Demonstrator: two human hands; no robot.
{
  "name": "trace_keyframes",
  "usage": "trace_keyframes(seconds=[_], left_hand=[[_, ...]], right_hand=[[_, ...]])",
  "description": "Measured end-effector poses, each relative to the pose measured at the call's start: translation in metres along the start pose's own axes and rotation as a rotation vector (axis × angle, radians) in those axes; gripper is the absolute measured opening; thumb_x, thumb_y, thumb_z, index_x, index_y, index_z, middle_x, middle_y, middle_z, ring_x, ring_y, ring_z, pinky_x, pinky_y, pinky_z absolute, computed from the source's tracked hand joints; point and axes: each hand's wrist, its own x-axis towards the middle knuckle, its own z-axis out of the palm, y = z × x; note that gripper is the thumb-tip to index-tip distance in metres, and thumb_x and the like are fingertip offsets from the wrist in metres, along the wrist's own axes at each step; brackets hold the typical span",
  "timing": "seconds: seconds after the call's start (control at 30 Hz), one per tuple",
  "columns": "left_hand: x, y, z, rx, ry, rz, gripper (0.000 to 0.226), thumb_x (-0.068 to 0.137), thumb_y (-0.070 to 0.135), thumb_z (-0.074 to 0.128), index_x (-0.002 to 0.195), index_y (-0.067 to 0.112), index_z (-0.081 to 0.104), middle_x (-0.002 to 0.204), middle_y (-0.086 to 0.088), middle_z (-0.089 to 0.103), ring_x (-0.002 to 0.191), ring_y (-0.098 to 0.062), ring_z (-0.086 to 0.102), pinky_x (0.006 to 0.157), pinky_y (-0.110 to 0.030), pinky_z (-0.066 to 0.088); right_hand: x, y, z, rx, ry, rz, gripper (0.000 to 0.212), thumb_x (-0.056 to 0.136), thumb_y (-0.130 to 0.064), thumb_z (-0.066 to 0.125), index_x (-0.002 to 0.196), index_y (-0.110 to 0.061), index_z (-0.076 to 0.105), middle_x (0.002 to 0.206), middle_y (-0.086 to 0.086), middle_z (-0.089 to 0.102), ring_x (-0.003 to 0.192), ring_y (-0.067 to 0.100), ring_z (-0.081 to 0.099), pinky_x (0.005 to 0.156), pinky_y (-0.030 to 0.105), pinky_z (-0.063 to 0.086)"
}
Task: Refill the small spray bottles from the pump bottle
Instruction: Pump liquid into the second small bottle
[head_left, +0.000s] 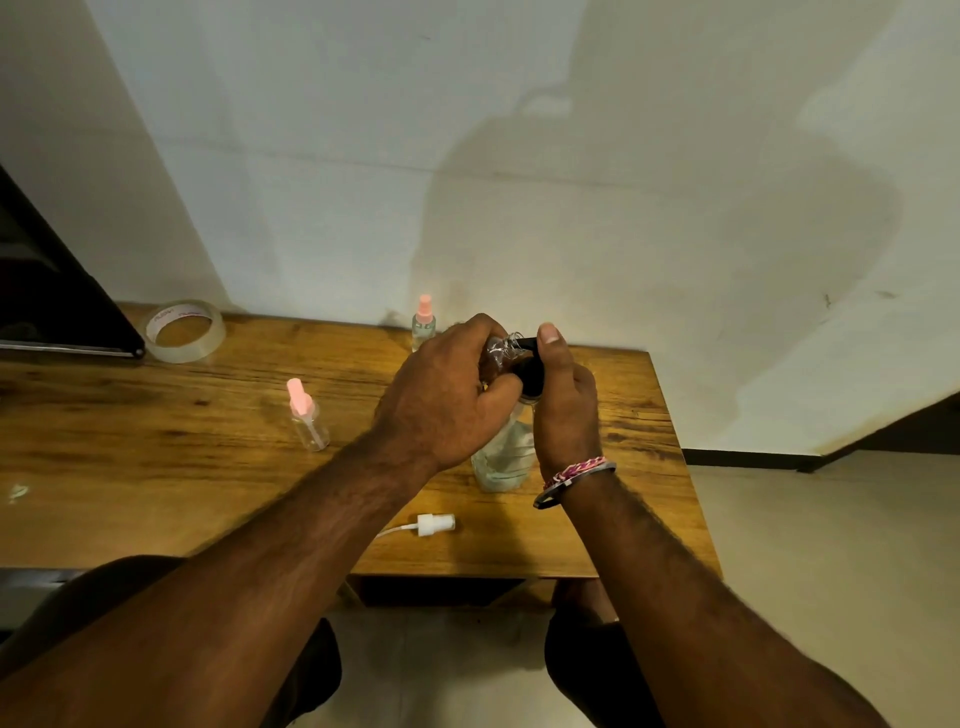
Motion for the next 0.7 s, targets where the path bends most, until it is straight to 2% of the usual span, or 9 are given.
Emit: trace_keyframes(seconds=[0.13,0.33,0.43,0.53,0.6,0.7], left_hand=[[-0.0004,-0.0013,0.0021,0.009,-0.006,-0.002,0.027,0.086,0.035,0.059,0.11,0.023,0.062,0.091,0.006,0.066,0.081,-0.012,0.062,0.065,-0.031,0.051],[-0.0001,-0.0012,0.0025,0.014,-0.004,-0.015,0.029,0.082,0.038,0.056,0.107,0.024,0.062,0.089,0.008,0.065,0.08,-0.012,0.061,0.065,-0.032,0.049],[-0.0002,-0.0009,0.0019,0.002,-0.003,-0.024,0.024,0.083,0.037,0.057,0.104,0.025,0.061,0.087,0.008,0.064,0.079,-0.013,0.061,0.064,-0.033,0.049],[0.0004,0.0002,-0.001,-0.032,0.017,-0.018,0.021,0.084,0.034,0.059,0.104,0.025,0.061,0.086,0.006,0.066,0.076,-0.014,0.062,0.062,-0.029,0.044],[0.0016,-0.0004,-0.0016,-0.025,0.023,-0.015,0.018,0.087,0.031,0.062,0.104,0.024,0.061,0.086,0.005,0.066,0.076,-0.015,0.062,0.061,-0.029,0.043],[0.002,-0.0012,-0.0006,-0.015,0.02,-0.017,0.015,0.091,0.026,0.066,0.105,0.024,0.061,0.085,0.006,0.066,0.075,-0.015,0.062,0.061,-0.03,0.043]], right_hand=[[0.0003,-0.001,-0.0005,0.002,0.006,-0.019,0.046,0.093,-0.047,0.047,0.085,-0.015,0.077,0.073,-0.006,0.076,0.075,0.002,0.072,0.065,0.012,0.052],[0.0026,-0.0005,-0.0031,-0.027,0.025,-0.014,0.04,0.106,-0.032,0.05,0.077,-0.022,0.075,0.068,-0.01,0.074,0.069,-0.002,0.069,0.062,0.013,0.05],[0.002,0.0028,-0.0013,-0.043,0.025,-0.031,0.044,0.099,-0.046,0.05,0.082,-0.018,0.079,0.077,-0.002,0.078,0.077,0.006,0.072,0.066,0.016,0.053],[-0.0003,0.0036,0.0007,-0.008,0.006,-0.036,0.058,0.092,-0.061,0.05,0.093,-0.012,0.08,0.089,0.007,0.079,0.088,0.014,0.075,0.072,0.018,0.055],[-0.0012,0.0032,-0.0007,-0.008,-0.014,-0.043,0.057,0.089,-0.068,0.047,0.09,-0.02,0.08,0.091,0.006,0.079,0.091,0.015,0.075,0.076,0.02,0.057],[-0.0025,-0.0001,-0.0016,0.007,-0.025,-0.028,0.05,0.096,-0.06,0.043,0.081,-0.029,0.079,0.087,0.002,0.078,0.086,0.011,0.073,0.075,0.018,0.056]])
